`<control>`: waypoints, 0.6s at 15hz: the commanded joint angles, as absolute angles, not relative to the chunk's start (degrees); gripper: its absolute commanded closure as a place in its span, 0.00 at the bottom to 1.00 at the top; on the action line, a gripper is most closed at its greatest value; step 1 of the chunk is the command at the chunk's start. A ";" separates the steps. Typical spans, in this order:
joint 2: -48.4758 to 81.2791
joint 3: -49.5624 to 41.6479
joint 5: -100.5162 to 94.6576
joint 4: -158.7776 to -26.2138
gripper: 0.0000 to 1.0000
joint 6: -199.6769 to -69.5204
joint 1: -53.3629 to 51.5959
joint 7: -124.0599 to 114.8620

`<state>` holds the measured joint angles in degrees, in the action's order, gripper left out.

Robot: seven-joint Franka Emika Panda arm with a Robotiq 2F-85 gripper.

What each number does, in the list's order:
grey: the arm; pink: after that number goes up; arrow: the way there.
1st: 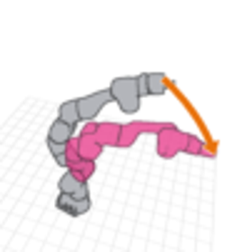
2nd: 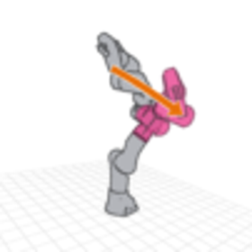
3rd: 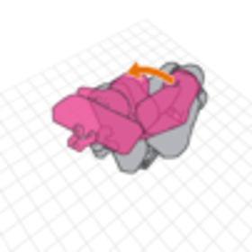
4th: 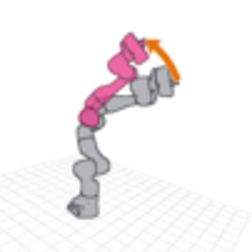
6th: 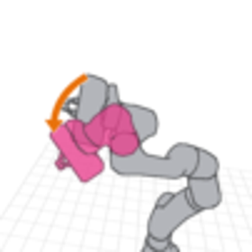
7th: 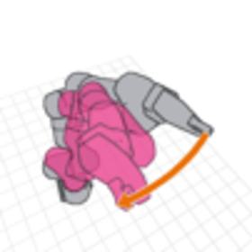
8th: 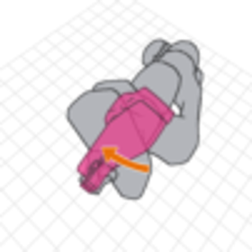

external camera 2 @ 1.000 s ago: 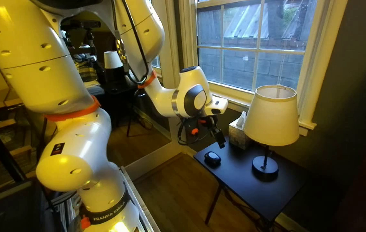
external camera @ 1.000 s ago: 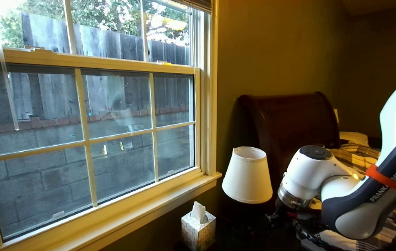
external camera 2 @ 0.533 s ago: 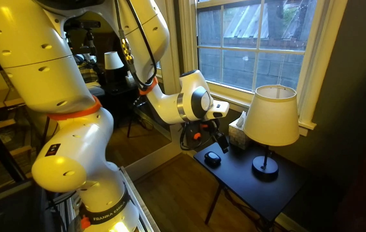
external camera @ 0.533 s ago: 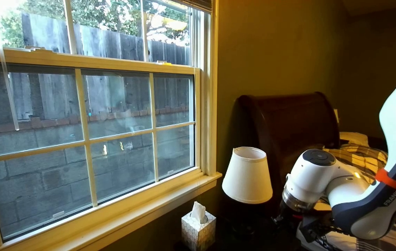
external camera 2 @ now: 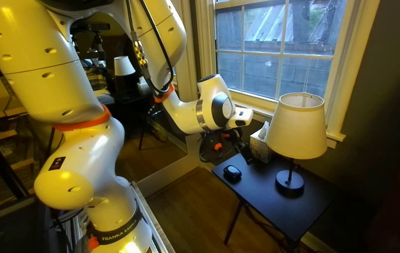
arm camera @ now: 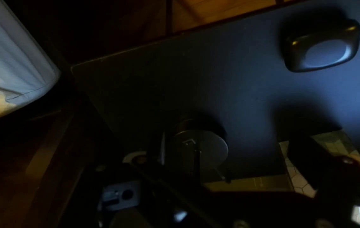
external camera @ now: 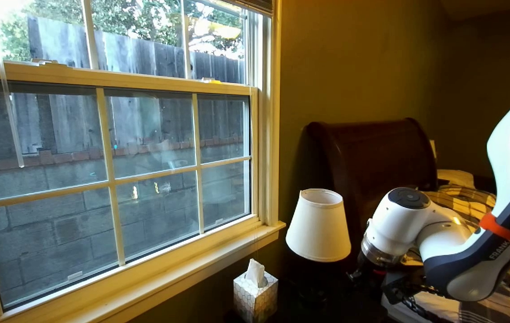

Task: Turn on the lamp

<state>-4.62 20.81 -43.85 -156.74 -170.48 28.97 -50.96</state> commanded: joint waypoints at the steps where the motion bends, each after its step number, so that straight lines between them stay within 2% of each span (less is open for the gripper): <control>1: -2.92 20.90 -52.66 -151.89 0.00 -169.83 32.84 -58.86; 9: 9.25 20.13 -69.01 -142.68 0.00 -165.91 34.06 -73.10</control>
<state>2.86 20.49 -62.68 -146.77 -168.05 34.88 -66.80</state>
